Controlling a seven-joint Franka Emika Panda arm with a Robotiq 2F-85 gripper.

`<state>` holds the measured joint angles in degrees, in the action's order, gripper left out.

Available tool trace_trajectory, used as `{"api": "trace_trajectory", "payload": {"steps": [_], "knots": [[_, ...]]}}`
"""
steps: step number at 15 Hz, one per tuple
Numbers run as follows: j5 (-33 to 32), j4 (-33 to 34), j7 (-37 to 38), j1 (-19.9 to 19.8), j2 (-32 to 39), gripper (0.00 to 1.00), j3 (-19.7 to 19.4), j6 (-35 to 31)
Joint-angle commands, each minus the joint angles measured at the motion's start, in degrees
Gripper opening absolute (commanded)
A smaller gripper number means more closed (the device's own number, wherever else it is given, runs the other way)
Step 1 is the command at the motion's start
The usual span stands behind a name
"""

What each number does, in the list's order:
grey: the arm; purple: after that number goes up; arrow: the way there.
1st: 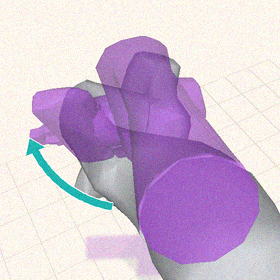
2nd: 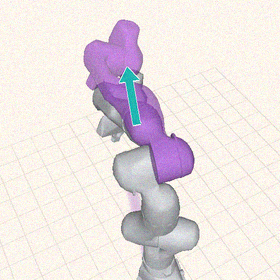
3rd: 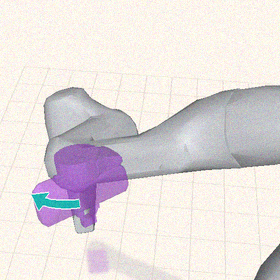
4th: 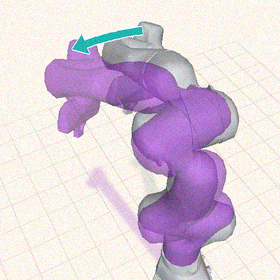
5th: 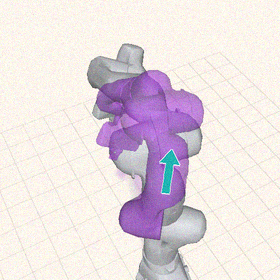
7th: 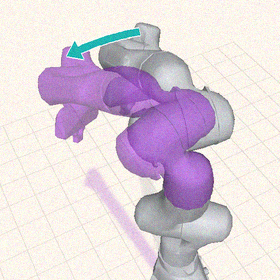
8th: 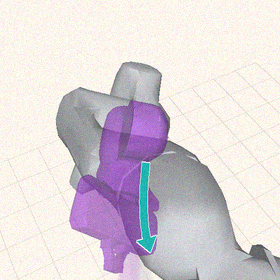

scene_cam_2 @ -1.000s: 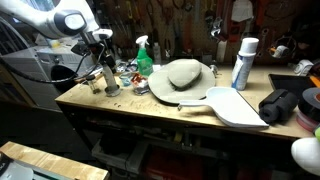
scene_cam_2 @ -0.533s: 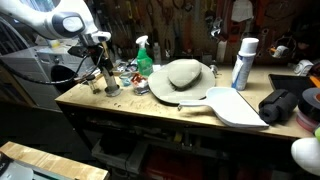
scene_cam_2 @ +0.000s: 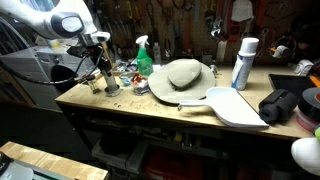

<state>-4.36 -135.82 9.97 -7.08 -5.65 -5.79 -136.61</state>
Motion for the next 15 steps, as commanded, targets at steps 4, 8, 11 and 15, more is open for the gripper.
{"api": "trace_trajectory", "payload": {"steps": [4,8,11,15], "knots": [[-2.28,2.69,-2.83,0.1,-9.02,0.31,0.63,9.09],[1.86,1.0,-4.91,3.44,-11.46,0.31,3.1,6.53],[3.63,-0.05,-5.14,6.43,-11.05,0.31,5.78,4.96],[2.11,-0.62,-0.48,9.04,-8.85,0.31,10.72,-3.53]]}}
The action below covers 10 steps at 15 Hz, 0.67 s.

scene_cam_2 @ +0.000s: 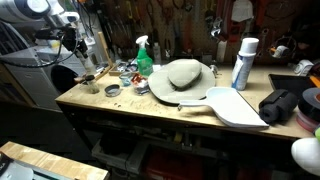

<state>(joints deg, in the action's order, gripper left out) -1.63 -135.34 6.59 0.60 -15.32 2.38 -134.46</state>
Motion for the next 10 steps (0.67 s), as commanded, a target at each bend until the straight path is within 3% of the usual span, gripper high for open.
{"api": "trace_trajectory", "payload": {"steps": [1,4,6,10], "knots": [[-1.31,-0.52,4.31,1.56,2.1,0.31,3.61,-7.44],[-6.08,2.68,10.73,0.61,7.21,0.31,6.35,-10.64],[-9.12,5.64,12.97,0.5,11.37,0.31,6.44,-9.15],[-6.06,11.62,9.89,1.54,17.87,0.31,3.88,-3.67]]}}
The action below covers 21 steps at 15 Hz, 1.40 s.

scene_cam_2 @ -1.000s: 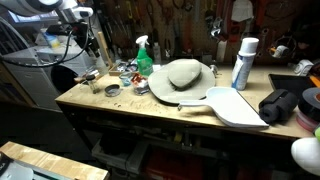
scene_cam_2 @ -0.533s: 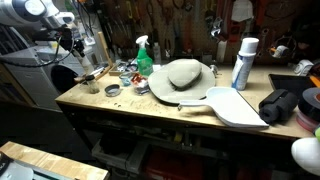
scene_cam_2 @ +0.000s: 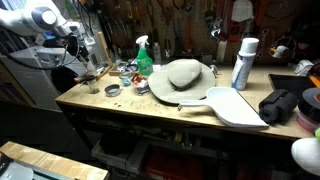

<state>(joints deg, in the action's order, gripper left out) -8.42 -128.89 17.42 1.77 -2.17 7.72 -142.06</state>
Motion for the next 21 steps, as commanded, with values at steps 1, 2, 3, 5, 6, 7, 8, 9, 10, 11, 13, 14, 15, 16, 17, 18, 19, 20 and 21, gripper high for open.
{"api": "trace_trajectory", "payload": {"steps": [1,2,3,5,6,7,8,9,10,11,13,14,15,16,17,18,19,20,21], "knots": [[0.69,6.46,-0.74,0.37,6.15,0.31,-2.05,4.53],[1.06,7.81,-0.59,0.34,7.46,0.31,-2.69,5.12],[1.96,9.32,-0.98,0.12,8.66,0.31,-3.45,5.87],[3.44,11.68,-1.77,-0.06,10.42,0.31,-4.57,7.43],[4.18,12.53,-2.39,-0.02,11.24,0.31,-4.89,8.47],[4.56,13.18,-2.57,0.07,11.95,0.31,-5.18,9.15],[4.9,13.63,-2.67,0.22,12.52,0.31,-5.39,9.95],[5.12,14.18,-2.48,0.32,12.94,0.31,-5.59,10.77],[5.39,14.46,-2.42,0.35,13.18,0.81,-5.69,11.25],[5.94,14.83,-2.86,0.2,13.18,0.82,-5.74,11.79],[6.56,14.97,-2.74,0.01,12.52,0.95,-6.02,11.82],[6.89,14.67,-3.07,-0.24,11.5,0.99,-6.26,11.63],[6.91,13.53,-3.32,-0.59,9.67,1.0,-6.71,11.05],[7.8,11.97,-4.85,-1.14,7.75,1.0,-6.98,10.62],[7.98,8.51,-6.71,-1.82,4.74,1.0,-7.57,9.09],[8.8,4.87,-9.11,-2.67,1.75,1.0,-8.17,6.8],[11.35,2.14,-13.15,-3.74,-0.95,1.0,-8.64,5.19],[15.77,0.29,-18.47,-4.76,-3.11,1.0,-9.31,3.32],[19.3,-1.52,-22.85,-4.6,-5.37,1.0,-9.56,2.23]]}}
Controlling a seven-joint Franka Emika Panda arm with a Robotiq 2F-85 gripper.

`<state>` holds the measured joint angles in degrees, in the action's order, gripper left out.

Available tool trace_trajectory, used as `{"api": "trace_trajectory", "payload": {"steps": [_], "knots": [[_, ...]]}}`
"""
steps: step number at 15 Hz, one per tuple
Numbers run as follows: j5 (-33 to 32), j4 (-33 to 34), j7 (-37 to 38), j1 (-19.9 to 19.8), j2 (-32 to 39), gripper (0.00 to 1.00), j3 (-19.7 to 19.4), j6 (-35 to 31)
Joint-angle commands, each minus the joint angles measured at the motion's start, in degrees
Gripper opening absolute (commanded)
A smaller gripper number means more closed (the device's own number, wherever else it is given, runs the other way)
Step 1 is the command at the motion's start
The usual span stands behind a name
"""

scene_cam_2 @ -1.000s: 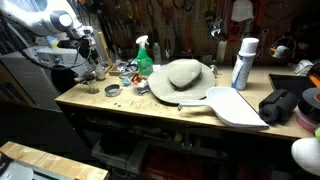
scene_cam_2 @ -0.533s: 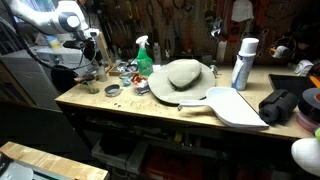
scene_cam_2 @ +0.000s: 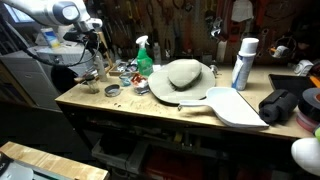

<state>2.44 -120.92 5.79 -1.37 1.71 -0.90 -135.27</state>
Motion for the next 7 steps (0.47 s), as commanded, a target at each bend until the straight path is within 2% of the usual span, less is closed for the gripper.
{"api": "trace_trajectory", "payload": {"steps": [1,2,3,5,6,7], "knots": [[10.79,-11.54,-15.88,-1.6,-11.92,1.0,-1.95,-5.55],[13.34,-13.47,-20.73,-1.51,-14.49,1.0,-3.11,-6.11],[17.31,-14.92,-25.35,1.59,-17.01,1.0,-7.42,-5.78],[24.91,-17.21,-34.28,3.42,-21.79,1.0,-13.28,-3.45],[19.18,-12.13,-27.08,1.02,-15.44,1.0,-8.39,-4.14],[20.1,-12.93,-28.95,1.21,-17.02,1.0,-9.83,-4.01]]}}
